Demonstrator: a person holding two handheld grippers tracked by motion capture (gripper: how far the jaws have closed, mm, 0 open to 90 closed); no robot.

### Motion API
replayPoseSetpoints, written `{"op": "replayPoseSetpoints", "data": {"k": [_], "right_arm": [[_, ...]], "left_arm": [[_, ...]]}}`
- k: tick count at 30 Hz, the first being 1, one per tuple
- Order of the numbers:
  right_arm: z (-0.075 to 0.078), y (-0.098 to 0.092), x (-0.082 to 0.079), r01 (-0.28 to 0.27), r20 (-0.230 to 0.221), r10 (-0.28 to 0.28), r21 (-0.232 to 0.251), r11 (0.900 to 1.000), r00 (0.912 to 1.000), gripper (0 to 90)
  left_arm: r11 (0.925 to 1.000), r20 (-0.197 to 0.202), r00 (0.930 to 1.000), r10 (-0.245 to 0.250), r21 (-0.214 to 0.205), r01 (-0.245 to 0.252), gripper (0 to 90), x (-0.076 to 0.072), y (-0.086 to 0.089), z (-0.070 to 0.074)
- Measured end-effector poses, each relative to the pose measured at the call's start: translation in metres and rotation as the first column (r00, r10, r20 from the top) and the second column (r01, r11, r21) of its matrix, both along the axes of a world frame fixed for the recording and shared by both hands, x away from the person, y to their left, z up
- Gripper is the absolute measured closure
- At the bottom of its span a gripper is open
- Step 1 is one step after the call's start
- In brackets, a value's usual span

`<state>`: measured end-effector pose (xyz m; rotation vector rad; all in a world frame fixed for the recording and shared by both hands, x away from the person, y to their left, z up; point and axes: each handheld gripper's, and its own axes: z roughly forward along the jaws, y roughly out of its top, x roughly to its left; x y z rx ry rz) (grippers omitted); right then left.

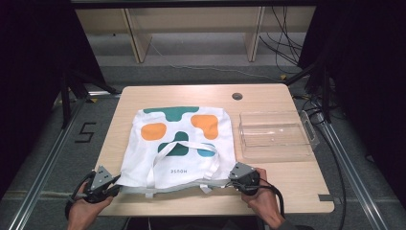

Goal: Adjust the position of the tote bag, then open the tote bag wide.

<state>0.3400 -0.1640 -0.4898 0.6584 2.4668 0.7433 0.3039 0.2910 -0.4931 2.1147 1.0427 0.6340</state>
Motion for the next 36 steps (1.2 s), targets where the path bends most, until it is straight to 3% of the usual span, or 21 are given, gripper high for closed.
{"op": "replayPoseSetpoints", "data": {"k": [1,3,5,6,8,9,11,12,13,14,15,17,18,19,21,22,23,24,27,30,36], "right_arm": [[0.000,0.000,0.000,0.000,0.000,0.000,0.000,1.0000,1.0000,81.8],[0.004,-0.003,-0.002,-0.007,0.014,0.007,0.022,0.9997,0.9999,82.8],[0.008,-0.005,-0.005,-0.004,0.024,0.002,0.045,0.9990,0.9997,83.2],[0.009,-0.006,-0.005,-0.004,0.031,0.002,0.050,0.9987,0.9995,83.2],[0.011,-0.006,-0.007,-0.006,0.018,0.004,0.089,0.9960,0.9998,83.3],[0.011,-0.006,-0.008,0.010,0.013,-0.011,0.097,0.9952,0.9999,83.2],[0.012,-0.007,-0.007,-0.001,0.018,-0.001,0.097,0.9953,0.9998,83.2],[0.012,-0.008,-0.007,0.010,0.013,-0.012,0.105,0.9944,0.9999,83.0],[0.012,-0.008,-0.007,0.010,0.013,-0.012,0.105,0.9944,0.9999,83.0],[0.012,-0.009,-0.007,0.019,0.017,-0.021,0.114,0.9933,0.9996,83.0],[0.012,-0.009,-0.007,0.019,0.017,-0.021,0.114,0.9933,0.9996,83.0],[0.014,-0.010,-0.007,0.012,0.022,-0.015,0.117,0.9931,0.9996,83.1],[0.014,-0.010,-0.006,-0.005,0.043,0.000,0.113,0.9936,0.9991,83.2],[0.015,-0.010,-0.006,-0.003,0.040,-0.002,0.114,0.9934,0.9992,83.3],[0.017,-0.010,-0.008,0.010,0.035,-0.015,0.129,0.9916,0.9993,83.4],[0.018,-0.011,-0.006,-0.015,0.065,0.007,0.129,0.9915,0.9979,83.5],[0.018,-0.011,-0.006,-0.015,0.065,0.007,0.129,0.9915,0.9979,83.5],[0.021,-0.011,-0.008,-0.004,0.059,-0.005,0.143,0.9898,0.9983,83.6],[0.024,-0.011,-0.008,-0.006,0.082,-0.006,0.152,0.9883,0.9966,83.7],[0.031,-0.012,-0.008,-0.008,0.104,-0.011,0.178,0.9840,0.9945,84.2],[0.039,-0.010,-0.008,-0.015,0.125,-0.010,0.199,0.9800,0.9921,85.1]], "left_arm": [[0.9995,-0.004,0.9998,-0.018,0.025,0.019,79.3,-0.001,0.002,0.001],[0.9999,0.004,1.0000,-0.005,-0.012,0.005,79.3,-0.005,0.000,0.000],[0.9998,0.005,0.9999,-0.016,-0.011,0.016,79.3,-0.008,0.000,0.000],[0.9994,0.002,0.9994,-0.033,0.011,0.033,79.3,-0.009,0.002,0.001],[0.9994,0.009,0.9995,-0.029,-0.017,0.029,79.2,-0.010,0.001,0.000],[0.9993,0.008,0.9993,-0.036,0.000,0.036,79.2,-0.010,0.002,0.001],[0.9994,0.007,0.9995,-0.032,-0.015,0.032,79.0,-0.012,0.001,0.001],[0.9991,0.013,0.9991,-0.041,0.006,0.041,78.9,-0.012,0.001,0.001],[0.9992,0.024,0.9993,-0.027,-0.027,0.028,78.9,-0.013,-0.002,0.000],[0.9986,0.017,0.9985,-0.052,0.013,0.052,78.6,-0.014,0.000,0.003],[0.9986,0.017,0.9985,-0.052,0.013,0.052,78.5,-0.014,0.000,0.003],[0.9992,0.021,0.9991,-0.036,-0.018,0.036,78.5,-0.016,-0.002,0.002],[0.9986,0.016,0.9985,-0.053,0.006,0.053,78.5,-0.016,0.000,0.003],[0.9990,0.021,0.9989,-0.043,-0.014,0.043,78.5,-0.016,-0.001,0.002],[0.9991,0.030,0.9987,-0.041,-0.008,0.041,78.5,-0.016,0.000,0.003],[0.9990,0.016,0.9990,-0.042,-0.012,0.042,78.5,-0.017,0.000,0.004],[0.9990,0.032,0.9985,-0.043,-0.009,0.044,78.5,-0.017,0.000,0.004],[0.9979,0.047,0.9987,-0.022,-0.060,0.025,78.6,-0.017,-0.002,0.003],[0.9974,0.068,0.9975,-0.020,-0.068,0.025,78.7,-0.017,-0.002,0.004],[0.9981,0.052,0.9983,-0.025,-0.056,0.028,78.9,-0.018,-0.003,0.005],[0.9971,0.092,0.9955,-0.022,-0.071,0.028,79.3,-0.020,-0.001,0.012]]}}
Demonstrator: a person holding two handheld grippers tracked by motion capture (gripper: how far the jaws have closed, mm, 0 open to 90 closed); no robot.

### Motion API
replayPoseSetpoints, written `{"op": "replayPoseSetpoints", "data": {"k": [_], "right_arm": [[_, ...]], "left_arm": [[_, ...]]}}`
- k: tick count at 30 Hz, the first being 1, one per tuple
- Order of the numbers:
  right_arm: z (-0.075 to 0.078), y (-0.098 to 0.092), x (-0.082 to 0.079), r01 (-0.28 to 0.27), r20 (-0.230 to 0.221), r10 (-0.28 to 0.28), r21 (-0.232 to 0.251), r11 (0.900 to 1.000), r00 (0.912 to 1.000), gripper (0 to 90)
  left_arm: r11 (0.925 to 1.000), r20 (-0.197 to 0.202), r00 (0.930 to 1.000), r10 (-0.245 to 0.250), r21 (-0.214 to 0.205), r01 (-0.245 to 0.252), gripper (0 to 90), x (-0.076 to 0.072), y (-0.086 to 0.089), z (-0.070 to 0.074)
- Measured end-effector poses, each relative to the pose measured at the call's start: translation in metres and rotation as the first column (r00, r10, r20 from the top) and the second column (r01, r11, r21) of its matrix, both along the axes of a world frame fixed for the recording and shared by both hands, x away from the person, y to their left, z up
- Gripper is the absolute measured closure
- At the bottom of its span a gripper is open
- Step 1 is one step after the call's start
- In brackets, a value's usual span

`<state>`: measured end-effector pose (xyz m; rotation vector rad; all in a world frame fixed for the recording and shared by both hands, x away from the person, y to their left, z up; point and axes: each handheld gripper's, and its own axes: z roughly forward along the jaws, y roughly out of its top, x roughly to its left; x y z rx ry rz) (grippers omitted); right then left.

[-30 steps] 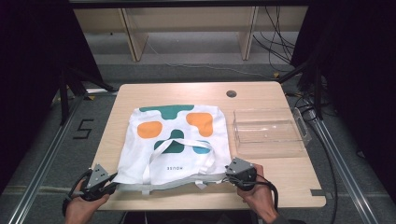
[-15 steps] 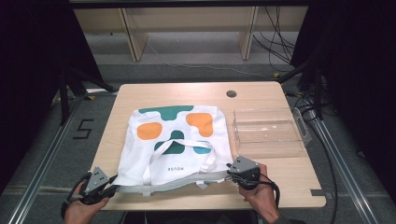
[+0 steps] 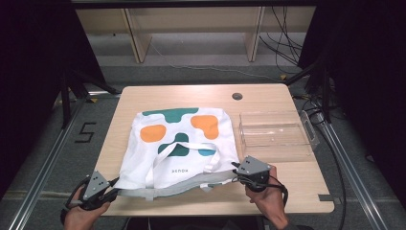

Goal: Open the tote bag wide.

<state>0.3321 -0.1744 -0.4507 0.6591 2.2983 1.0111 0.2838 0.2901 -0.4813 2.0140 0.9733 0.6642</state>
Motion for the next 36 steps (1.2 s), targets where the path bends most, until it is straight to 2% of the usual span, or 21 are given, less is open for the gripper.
{"op": "replayPoseSetpoints", "data": {"k": [3,4,5,6,7,8,9,13,14,15,17,18,19,22,24,26,27,28,32,34,36], "right_arm": [[0.008,-0.001,0.002,-0.009,0.012,0.009,0.023,0.9997,0.9999,85.6],[0.016,-0.003,0.003,-0.006,0.018,0.006,0.036,0.9993,0.9998,85.8],[0.016,-0.003,0.003,-0.006,0.018,0.006,0.036,0.9993,0.9998,85.8],[0.026,-0.004,0.006,-0.026,0.036,0.024,0.048,0.9985,0.9991,86.1],[0.026,-0.004,0.006,-0.026,0.036,0.024,0.048,0.9985,0.9991,86.1],[0.037,-0.003,0.009,-0.021,0.060,0.017,0.064,0.9977,0.9981,86.1],[0.037,-0.003,0.009,-0.021,0.060,0.017,0.064,0.9977,0.9981,86.1],[0.066,-0.004,0.019,-0.049,0.089,0.041,0.086,0.9951,0.9952,86.3],[0.074,-0.004,0.021,-0.049,0.089,0.040,0.096,0.9942,0.9952,86.4],[0.082,-0.005,0.023,-0.060,0.109,0.049,0.094,0.9938,0.9928,86.4],[0.098,-0.006,0.025,-0.060,0.111,0.048,0.109,0.9923,0.9926,86.5],[0.105,-0.007,0.027,-0.069,0.118,0.055,0.114,0.9910,0.9914,86.5],[0.112,-0.008,0.029,-0.072,0.120,0.056,0.127,0.9893,0.9912,86.6],[0.133,-0.008,0.033,-0.086,0.131,0.069,0.127,0.9882,0.9890,86.7],[0.145,-0.008,0.035,-0.088,0.140,0.071,0.119,0.9890,0.9875,86.7],[0.157,-0.008,0.039,-0.097,0.150,0.079,0.120,0.9881,0.9856,86.8],[0.162,-0.008,0.041,-0.099,0.149,0.081,0.121,0.9877,0.9855,86.9],[0.171,-0.007,0.045,-0.102,0.150,0.084,0.119,0.9876,0.9852,86.9],[0.185,-0.007,0.050,-0.101,0.162,0.083,0.105,0.9893,0.9832,87.0],[0.198,-0.008,0.052,-0.104,0.174,0.084,0.111,0.9883,0.9811,87.1],[0.202,-0.008,0.053,-0.102,0.180,0.083,0.104,0.9893,0.9802,87.1]], "left_arm": [[0.9999,0.039,0.9992,-0.002,0.012,0.001,79.8,-0.001,-0.001,0.008],[1.0000,0.048,0.9988,-0.004,-0.007,0.004,80.3,-0.001,-0.001,0.015],[1.0000,0.048,0.9988,-0.004,-0.007,0.004,80.5,-0.001,-0.001,0.015],[0.9998,0.047,0.9989,0.001,-0.022,0.000,80.8,0.001,-0.001,0.020],[0.9992,0.049,0.9988,0.008,-0.040,-0.006,80.8,0.002,0.000,0.024],[0.9991,0.058,0.9982,0.017,-0.039,-0.015,81.3,0.004,0.000,0.030],[0.9991,0.077,0.9969,0.016,-0.040,-0.013,81.3,0.006,0.000,0.035],[0.9987,0.149,0.9883,0.032,-0.045,-0.025,81.6,0.012,0.002,0.062],[0.9987,0.178,0.9834,0.035,-0.042,-0.028,81.6,0.014,0.003,0.070],[0.9983,0.182,0.9829,0.032,-0.053,-0.022,81.6,0.016,0.003,0.077],[0.9956,0.157,0.9874,0.020,-0.094,-0.005,81.5,0.021,0.005,0.090],[0.9950,0.166,0.9858,0.024,-0.099,-0.008,81.6,0.022,0.006,0.096],[0.9950,0.179,0.9835,0.025,-0.099,-0.007,81.6,0.024,0.007,0.102],[0.9967,0.188,0.9821,0.007,-0.080,0.009,81.6,0.029,0.009,0.119],[0.9962,0.201,0.9795,0.002,-0.086,0.016,81.7,0.033,0.009,0.129],[0.9981,0.208,0.9780,-0.017,-0.055,0.029,81.8,0.037,0.012,0.140],[0.9976,0.208,0.9781,-0.012,-0.063,0.026,81.8,0.039,0.012,0.145],[0.9954,0.217,0.9761,0.000,-0.094,0.021,81.9,0.042,0.010,0.149],[0.9954,0.250,0.9683,-0.003,-0.092,0.027,82.0,0.049,0.011,0.170],[0.9955,0.258,0.9660,-0.003,-0.091,0.027,82.1,0.053,0.010,0.184],[0.9953,0.266,0.9641,-0.006,-0.092,0.031,82.1,0.053,0.010,0.188]]}}
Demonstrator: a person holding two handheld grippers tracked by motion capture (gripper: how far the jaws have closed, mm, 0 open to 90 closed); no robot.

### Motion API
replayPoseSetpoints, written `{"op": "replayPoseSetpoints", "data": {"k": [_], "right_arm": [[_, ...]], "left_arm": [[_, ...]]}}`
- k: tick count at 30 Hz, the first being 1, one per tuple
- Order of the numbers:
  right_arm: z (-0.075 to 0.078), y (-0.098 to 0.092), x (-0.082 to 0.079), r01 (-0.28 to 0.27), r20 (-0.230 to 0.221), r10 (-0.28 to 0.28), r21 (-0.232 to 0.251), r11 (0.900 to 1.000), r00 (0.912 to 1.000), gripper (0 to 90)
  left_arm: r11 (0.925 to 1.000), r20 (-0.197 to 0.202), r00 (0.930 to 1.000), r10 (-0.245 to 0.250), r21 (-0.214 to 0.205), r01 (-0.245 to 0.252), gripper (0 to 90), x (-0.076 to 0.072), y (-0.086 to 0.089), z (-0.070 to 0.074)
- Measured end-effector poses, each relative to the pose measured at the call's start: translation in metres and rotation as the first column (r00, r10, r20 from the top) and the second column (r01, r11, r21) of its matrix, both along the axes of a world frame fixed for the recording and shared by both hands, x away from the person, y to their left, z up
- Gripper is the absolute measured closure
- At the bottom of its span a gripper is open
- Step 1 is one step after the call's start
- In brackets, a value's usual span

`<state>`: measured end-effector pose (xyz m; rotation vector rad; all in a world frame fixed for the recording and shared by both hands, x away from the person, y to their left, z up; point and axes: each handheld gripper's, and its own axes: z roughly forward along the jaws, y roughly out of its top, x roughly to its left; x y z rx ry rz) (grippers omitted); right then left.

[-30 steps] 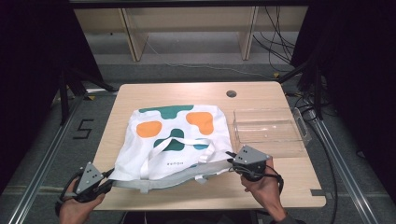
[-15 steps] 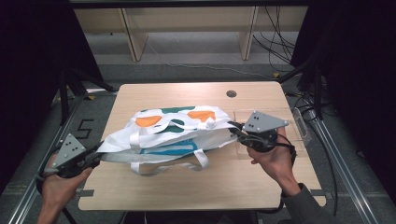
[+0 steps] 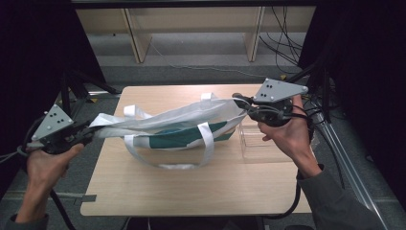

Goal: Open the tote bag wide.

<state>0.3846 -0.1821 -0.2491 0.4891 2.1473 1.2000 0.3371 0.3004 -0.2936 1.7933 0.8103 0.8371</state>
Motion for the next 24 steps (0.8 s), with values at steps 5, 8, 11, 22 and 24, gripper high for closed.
{"op": "replayPoseSetpoints", "data": {"k": [5,8,11,22,24], "right_arm": [[0.014,-0.002,0.002,-0.011,-0.003,0.011,0.015,0.9998,0.9999,87.2],[0.019,-0.005,0.001,-0.015,0.021,0.014,0.020,0.9997,0.9997,87.2],[0.022,-0.006,0.002,-0.014,0.002,0.014,0.043,0.9990,0.9999,87.2],[-0.005,-0.008,0.021,0.038,-0.028,-0.038,0.008,0.9992,0.9989,87.1],[-0.012,-0.007,0.026,0.048,-0.042,-0.047,0.017,0.9987,0.9980,87.1]], "left_arm": [[0.9996,0.015,0.9997,-0.018,-0.022,0.018,82.3,-0.003,0.000,0.013],[0.9993,0.015,0.9995,-0.026,-0.027,0.027,82.3,-0.002,-0.001,0.017],[0.9987,0.007,0.9994,-0.033,-0.040,0.033,82.3,0.000,-0.001,0.020],[0.9991,-0.061,0.9979,-0.020,-0.040,0.017,81.6,0.026,-0.005,-0.010],[0.9990,-0.066,0.9976,-0.020,-0.040,0.017,81.5,0.030,-0.005,-0.013]]}}
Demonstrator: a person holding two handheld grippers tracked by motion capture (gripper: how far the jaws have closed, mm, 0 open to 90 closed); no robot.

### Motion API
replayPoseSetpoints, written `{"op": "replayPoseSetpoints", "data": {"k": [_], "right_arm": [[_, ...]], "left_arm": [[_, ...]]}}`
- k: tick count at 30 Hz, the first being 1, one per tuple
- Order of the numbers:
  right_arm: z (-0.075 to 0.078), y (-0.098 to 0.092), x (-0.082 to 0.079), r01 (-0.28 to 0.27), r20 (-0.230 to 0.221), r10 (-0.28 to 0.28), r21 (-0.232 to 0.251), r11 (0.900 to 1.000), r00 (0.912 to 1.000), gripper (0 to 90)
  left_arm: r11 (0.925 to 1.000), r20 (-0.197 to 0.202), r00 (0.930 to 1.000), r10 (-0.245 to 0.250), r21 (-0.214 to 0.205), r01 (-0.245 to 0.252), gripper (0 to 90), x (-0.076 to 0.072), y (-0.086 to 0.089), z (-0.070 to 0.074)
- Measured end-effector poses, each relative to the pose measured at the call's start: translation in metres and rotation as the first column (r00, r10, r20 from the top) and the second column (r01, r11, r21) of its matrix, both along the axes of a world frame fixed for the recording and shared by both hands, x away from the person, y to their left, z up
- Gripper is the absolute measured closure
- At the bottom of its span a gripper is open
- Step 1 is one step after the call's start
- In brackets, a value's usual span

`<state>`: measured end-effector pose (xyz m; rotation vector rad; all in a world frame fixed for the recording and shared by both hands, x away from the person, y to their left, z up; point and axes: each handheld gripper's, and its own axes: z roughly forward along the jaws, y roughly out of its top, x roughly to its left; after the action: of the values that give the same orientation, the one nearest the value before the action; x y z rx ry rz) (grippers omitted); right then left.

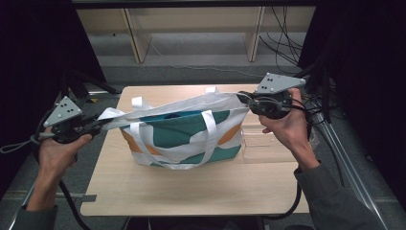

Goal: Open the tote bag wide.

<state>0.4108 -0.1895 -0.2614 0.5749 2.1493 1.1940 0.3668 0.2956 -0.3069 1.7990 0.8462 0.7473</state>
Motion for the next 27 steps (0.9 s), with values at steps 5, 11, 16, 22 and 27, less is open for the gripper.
{"op": "replayPoseSetpoints", "data": {"k": [5,11,16,22,27], "right_arm": [[-0.008,0.001,0.006,0.008,0.006,-0.008,-0.010,0.9999,0.9999,87.1],[-0.015,0.003,0.011,0.025,-0.003,-0.025,-0.016,0.9995,0.9997,87.1],[-0.026,0.001,0.011,0.027,-0.010,-0.027,-0.016,0.9995,0.9996,87.1],[-0.041,0.000,0.013,0.034,-0.029,-0.034,-0.016,0.9993,0.9990,87.0],[-0.043,0.003,0.018,0.055,-0.019,-0.055,-0.025,0.9982,0.9983,87.0]], "left_arm": [[0.9998,-0.011,0.9998,0.017,-0.011,-0.017,81.3,0.004,0.000,-0.010],[0.9998,-0.023,0.9995,0.020,-0.007,-0.021,81.2,0.006,-0.003,-0.017],[0.9998,-0.036,0.9992,0.014,0.013,-0.013,80.7,0.007,-0.004,-0.027],[0.9999,-0.083,0.9964,0.016,0.004,-0.016,80.6,0.016,-0.007,-0.043],[0.9992,-0.088,0.9958,0.025,-0.028,-0.028,80.4,0.025,-0.008,-0.046]]}}
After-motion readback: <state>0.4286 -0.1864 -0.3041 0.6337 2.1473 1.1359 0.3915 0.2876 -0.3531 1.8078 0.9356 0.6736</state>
